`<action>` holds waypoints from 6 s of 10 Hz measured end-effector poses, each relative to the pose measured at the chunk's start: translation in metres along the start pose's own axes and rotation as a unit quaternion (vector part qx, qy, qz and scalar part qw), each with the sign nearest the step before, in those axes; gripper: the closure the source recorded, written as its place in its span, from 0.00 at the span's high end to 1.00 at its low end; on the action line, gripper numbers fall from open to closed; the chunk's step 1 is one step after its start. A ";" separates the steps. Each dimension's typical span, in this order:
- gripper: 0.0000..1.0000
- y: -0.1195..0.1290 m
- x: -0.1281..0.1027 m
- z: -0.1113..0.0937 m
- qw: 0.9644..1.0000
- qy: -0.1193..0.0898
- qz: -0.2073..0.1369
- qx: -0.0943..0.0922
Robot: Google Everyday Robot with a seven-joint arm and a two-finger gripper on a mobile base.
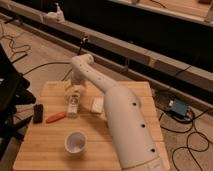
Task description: Stand the bottle upright
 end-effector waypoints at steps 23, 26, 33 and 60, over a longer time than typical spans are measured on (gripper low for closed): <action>0.00 -0.002 -0.080 -0.160 0.984 -0.169 -0.025 0.043; 0.00 0.002 -0.080 -0.160 0.984 -0.169 -0.027 0.040; 0.00 0.002 -0.081 -0.159 0.984 -0.169 -0.028 0.041; 0.00 -0.022 -0.128 -0.166 0.957 -0.274 -0.035 0.092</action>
